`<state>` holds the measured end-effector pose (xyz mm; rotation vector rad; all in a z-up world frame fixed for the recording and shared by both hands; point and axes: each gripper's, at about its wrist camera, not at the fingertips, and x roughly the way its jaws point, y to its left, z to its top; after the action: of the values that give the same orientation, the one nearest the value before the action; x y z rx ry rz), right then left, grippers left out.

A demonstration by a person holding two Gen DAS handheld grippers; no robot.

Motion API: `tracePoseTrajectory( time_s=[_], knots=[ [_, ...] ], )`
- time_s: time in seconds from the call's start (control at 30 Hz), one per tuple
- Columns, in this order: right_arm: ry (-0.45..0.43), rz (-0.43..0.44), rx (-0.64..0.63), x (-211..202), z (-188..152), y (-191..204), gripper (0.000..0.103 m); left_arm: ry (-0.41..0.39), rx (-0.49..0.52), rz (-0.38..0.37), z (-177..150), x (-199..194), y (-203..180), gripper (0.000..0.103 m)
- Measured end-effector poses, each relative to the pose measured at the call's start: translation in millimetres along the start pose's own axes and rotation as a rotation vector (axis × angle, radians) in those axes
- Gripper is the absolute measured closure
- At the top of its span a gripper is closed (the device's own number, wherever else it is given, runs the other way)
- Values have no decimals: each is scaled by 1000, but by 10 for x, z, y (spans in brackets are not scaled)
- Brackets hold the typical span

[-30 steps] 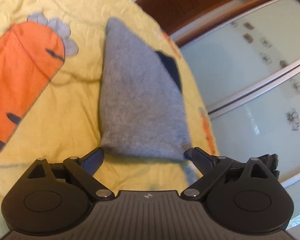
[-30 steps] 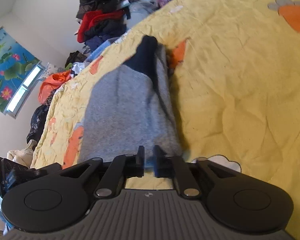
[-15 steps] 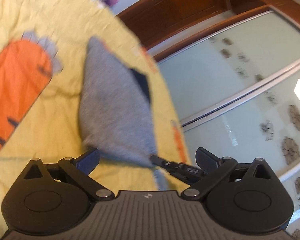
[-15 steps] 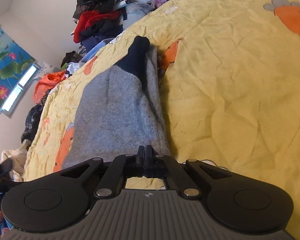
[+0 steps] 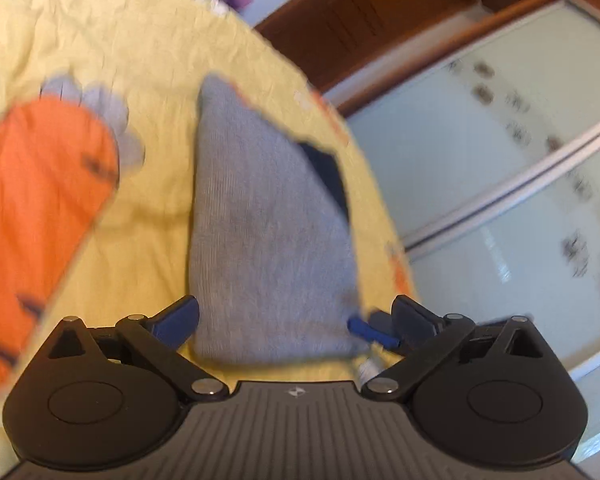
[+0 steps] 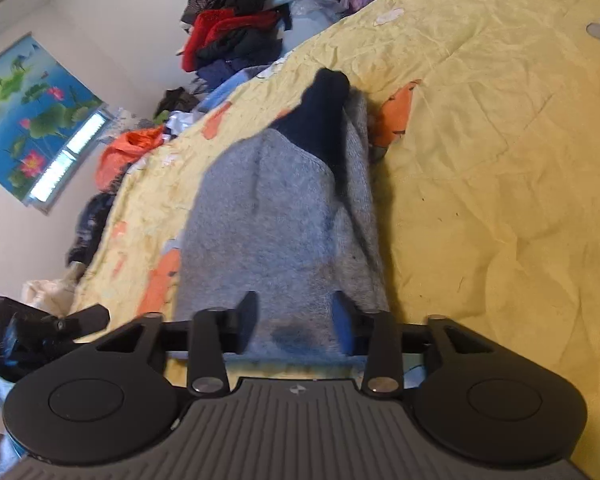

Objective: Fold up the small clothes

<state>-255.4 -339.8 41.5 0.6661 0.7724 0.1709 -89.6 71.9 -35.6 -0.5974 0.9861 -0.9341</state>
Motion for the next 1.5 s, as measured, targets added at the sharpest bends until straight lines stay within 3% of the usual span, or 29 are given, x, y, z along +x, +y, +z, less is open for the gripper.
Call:
tracePoseTrajectory(
  time_s=[0.03,0.1,0.37,0.63,0.83,0.9,1.0,1.07,1.13,1.2,1.27,1.5],
  knots=[
    [-26,3,12,-50,85,-53,4,-3,-19,-11,123,14,55,0],
    [-45,-25,32,-74,274,-186,1,1,-82,-15,399,109,200,0],
    [56,111,165,371,830,-709,2,122,-297,-68,969,782,614,0],
    [203,265,149,720,1045,-614,1,228,-320,-77,1156,966,651,0],
    [216,301,118,875,1000,-404,1,269,-345,-86,1269,1135,666,0],
    [197,286,102,869,945,-346,5,298,-319,-75,1280,1193,616,0],
    [145,240,84,832,846,-336,22,329,-273,-63,1277,1281,545,1],
    [135,213,113,859,806,-357,46,343,-256,-53,1274,1308,529,6],
    [134,182,151,868,766,-450,68,353,-268,-40,1294,1328,560,19],
    [123,194,174,877,738,-492,69,367,-278,6,1315,1350,621,62],
    [109,184,168,867,701,-463,70,365,-311,-4,1272,1328,719,66],
    [45,143,139,817,660,-213,78,286,-258,-35,1162,1205,709,75]
  ],
)
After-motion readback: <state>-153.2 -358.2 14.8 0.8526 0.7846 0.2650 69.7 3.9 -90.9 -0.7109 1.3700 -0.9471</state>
